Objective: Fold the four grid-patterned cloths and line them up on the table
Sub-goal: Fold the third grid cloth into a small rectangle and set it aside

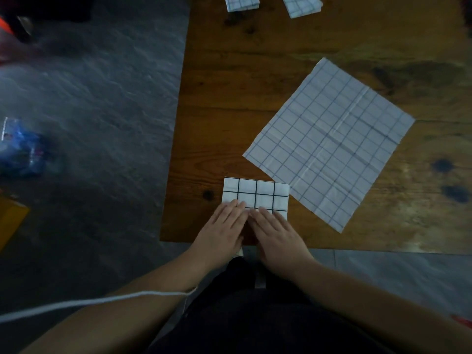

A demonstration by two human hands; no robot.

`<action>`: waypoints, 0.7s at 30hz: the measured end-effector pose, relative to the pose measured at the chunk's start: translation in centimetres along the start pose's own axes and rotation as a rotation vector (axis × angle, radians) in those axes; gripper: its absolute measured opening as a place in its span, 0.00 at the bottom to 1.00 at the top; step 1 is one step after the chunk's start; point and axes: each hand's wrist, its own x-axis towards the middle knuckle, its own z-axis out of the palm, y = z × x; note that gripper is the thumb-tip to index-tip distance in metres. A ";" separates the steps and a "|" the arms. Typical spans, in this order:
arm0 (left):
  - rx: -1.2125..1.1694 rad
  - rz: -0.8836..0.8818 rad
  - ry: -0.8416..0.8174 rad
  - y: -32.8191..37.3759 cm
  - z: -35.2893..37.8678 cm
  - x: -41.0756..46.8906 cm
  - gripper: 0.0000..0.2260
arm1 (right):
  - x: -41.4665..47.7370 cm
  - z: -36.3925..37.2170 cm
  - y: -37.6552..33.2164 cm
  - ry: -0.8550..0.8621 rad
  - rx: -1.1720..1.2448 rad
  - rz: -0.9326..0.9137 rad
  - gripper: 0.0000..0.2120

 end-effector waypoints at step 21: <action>-0.078 -0.159 -0.037 -0.1 -3.4 5.9 0.27 | 5.8 -3.4 1.9 -0.034 0.097 0.242 0.32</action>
